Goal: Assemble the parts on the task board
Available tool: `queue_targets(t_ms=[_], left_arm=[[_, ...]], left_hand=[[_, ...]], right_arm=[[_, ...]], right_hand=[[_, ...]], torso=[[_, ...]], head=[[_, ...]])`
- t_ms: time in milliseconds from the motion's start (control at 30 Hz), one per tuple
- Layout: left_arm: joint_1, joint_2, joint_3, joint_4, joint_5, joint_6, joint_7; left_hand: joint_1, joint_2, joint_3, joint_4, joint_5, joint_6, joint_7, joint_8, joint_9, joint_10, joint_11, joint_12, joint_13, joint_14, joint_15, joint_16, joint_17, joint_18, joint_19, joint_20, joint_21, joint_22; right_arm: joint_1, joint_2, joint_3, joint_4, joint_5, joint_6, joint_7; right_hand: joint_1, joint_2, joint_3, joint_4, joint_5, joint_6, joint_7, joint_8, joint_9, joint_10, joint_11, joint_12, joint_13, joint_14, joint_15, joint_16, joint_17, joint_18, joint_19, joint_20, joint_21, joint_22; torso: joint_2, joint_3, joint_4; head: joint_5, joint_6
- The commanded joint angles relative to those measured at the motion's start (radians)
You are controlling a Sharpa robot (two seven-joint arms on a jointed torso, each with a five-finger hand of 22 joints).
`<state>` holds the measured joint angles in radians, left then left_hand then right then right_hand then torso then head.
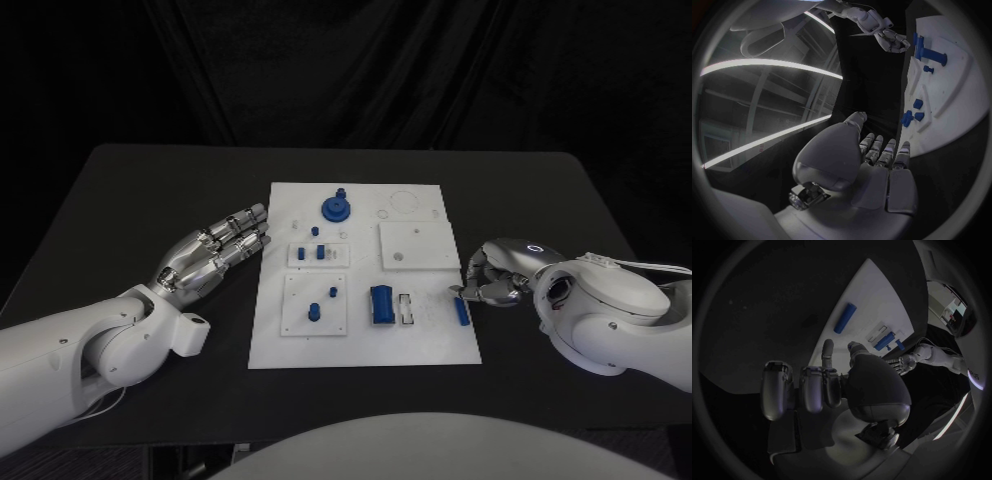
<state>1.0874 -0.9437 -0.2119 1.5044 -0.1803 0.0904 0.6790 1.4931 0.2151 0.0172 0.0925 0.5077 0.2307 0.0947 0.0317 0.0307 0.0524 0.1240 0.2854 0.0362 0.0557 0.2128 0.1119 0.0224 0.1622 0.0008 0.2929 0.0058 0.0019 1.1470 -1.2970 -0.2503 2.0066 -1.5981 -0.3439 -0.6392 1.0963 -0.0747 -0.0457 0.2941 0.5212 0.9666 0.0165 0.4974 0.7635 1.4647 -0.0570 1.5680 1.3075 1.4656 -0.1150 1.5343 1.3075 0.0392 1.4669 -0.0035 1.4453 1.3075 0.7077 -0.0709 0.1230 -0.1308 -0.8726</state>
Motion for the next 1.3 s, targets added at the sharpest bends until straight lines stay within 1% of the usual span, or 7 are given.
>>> queue_targets(t_ms=[33, 200, 433, 733, 800, 1000, 1300], left_arm=[[-0.002, 0.002, 0.001, 0.0, 0.002, 0.011, 0.016], [-0.002, 0.001, 0.001, 0.0, 0.002, 0.011, 0.015], [-0.002, 0.004, 0.001, -0.001, 0.002, 0.013, 0.014], [-0.003, 0.003, 0.001, -0.002, 0.002, 0.013, 0.011], [-0.003, 0.003, 0.001, -0.002, 0.002, 0.013, 0.01], [-0.003, 0.003, 0.001, -0.002, 0.002, 0.014, 0.008], [-0.004, 0.003, 0.001, -0.002, 0.002, 0.015, 0.007]], left_hand=[[-0.001, 0.009, 0.007, 0.002, 0.007, -0.001, 0.004, 0.003, 0.001, 0.002, 0.006, 0.006, 0.001, 0.0, 0.006, 0.004, 0.002, 0.001, -0.003, 0.004, -0.004, 0.0], [-0.001, 0.009, 0.007, 0.002, 0.007, -0.001, 0.004, 0.003, 0.001, 0.002, 0.006, 0.006, 0.001, 0.0, 0.006, 0.004, 0.002, 0.001, -0.003, 0.004, -0.004, 0.0], [-0.001, 0.01, 0.009, 0.002, 0.008, -0.001, 0.003, 0.002, 0.001, 0.003, 0.009, 0.01, 0.002, 0.0, 0.006, 0.004, 0.002, 0.0, -0.003, 0.004, -0.004, 0.0], [-0.003, 0.008, 0.014, 0.003, 0.008, -0.001, -0.001, 0.002, 0.001, 0.006, 0.02, 0.018, 0.003, 0.0, 0.007, 0.005, 0.002, -0.001, -0.003, 0.004, -0.004, 0.0], [-0.003, 0.008, 0.014, 0.003, 0.008, -0.001, -0.001, 0.002, 0.001, 0.006, 0.02, 0.018, 0.003, 0.0, 0.007, 0.005, 0.002, -0.001, -0.003, 0.004, -0.004, 0.0], [-0.004, 0.007, 0.016, 0.004, 0.008, -0.002, -0.003, 0.002, 0.001, 0.007, 0.026, 0.022, 0.003, 0.0, 0.007, 0.005, 0.002, -0.001, -0.003, 0.004, -0.004, 0.0], [-0.004, 0.007, 0.017, 0.004, 0.008, -0.002, -0.003, 0.002, 0.001, 0.007, 0.028, 0.023, 0.003, 0.0, 0.007, 0.006, 0.002, -0.001, -0.003, 0.004, -0.004, 0.0]], right_arm=[[-0.006, -0.001, 0.0, -0.001, -0.027, 0.055, -0.039], [-0.01, 0.001, 0.0, -0.001, -0.012, 0.067, -0.041], [-0.018, 0.006, 0.0, 0.001, -0.003, 0.073, -0.042], [-0.027, 0.01, 0.0, 0.006, 0.006, 0.073, -0.041], [-0.029, 0.012, 0.0, 0.007, 0.008, 0.072, -0.041], [-0.034, 0.019, 0.0, 0.006, 0.011, 0.07, -0.04], [-0.045, 0.034, 0.0, 0.001, 0.02, 0.07, -0.04]], right_hand=[[-0.007, 0.006, -0.008, -0.001, -0.006, 0.006, 0.001, -0.007, -0.002, 0.106, 0.008, 0.003, 0.263, 0.092, 0.004, 0.001, 0.189, -0.007, 0.054, 0.005, 0.002, 0.222], [-0.009, 0.008, -0.009, -0.002, -0.007, 0.001, 0.002, -0.015, -0.007, 0.106, 0.009, 0.003, 0.263, 0.091, 0.005, 0.0, 0.187, -0.007, 0.053, 0.005, -0.001, 0.221], [-0.007, 0.011, -0.009, -0.003, -0.007, -0.001, 0.004, -0.022, -0.013, 0.106, 0.01, 0.003, 0.263, 0.091, 0.005, 0.0, 0.186, -0.006, 0.052, 0.006, -0.003, 0.22], [0.01, 0.012, -0.011, -0.004, 0.011, 0.0, 0.012, -0.064, -0.048, 0.106, 0.017, 0.003, 0.263, 0.089, 0.01, -0.004, 0.177, -0.005, 0.049, 0.01, -0.009, 0.218], [0.018, 0.011, -0.011, -0.005, 0.024, 0.005, 0.013, -0.075, -0.059, 0.106, 0.019, 0.003, 0.263, 0.088, 0.012, -0.005, 0.175, -0.005, 0.049, 0.011, -0.009, 0.218], [0.07, 0.007, 0.0, -0.012, 0.096, 0.024, 0.012, -0.103, -0.088, 0.106, 0.018, 0.003, 0.263, 0.088, 0.012, -0.006, 0.173, -0.004, 0.048, 0.012, -0.011, 0.217], [0.126, 0.004, 0.02, -0.022, 0.167, 0.037, 0.009, -0.119, -0.105, 0.106, 0.016, 0.003, 0.263, 0.088, 0.009, -0.006, 0.172, -0.004, 0.047, 0.01, -0.011, 0.217]], torso=[[0.0, -0.0019, -0.0018], [0.0, -0.0021, -0.0032], [0.0, -0.0007, -0.0002], [0.0, -0.0003, -0.0019], [-0.001, -0.0006, -0.0019], [-0.001, -0.0012, -0.0016], [-0.001, -0.001, -0.0008]], head=[[0.004, 0.0], [0.004, 0.0], [-0.003, 0.0], [0.0, 0.0], [0.0, 0.0], [0.0, 0.0], [-0.001, 0.0]])
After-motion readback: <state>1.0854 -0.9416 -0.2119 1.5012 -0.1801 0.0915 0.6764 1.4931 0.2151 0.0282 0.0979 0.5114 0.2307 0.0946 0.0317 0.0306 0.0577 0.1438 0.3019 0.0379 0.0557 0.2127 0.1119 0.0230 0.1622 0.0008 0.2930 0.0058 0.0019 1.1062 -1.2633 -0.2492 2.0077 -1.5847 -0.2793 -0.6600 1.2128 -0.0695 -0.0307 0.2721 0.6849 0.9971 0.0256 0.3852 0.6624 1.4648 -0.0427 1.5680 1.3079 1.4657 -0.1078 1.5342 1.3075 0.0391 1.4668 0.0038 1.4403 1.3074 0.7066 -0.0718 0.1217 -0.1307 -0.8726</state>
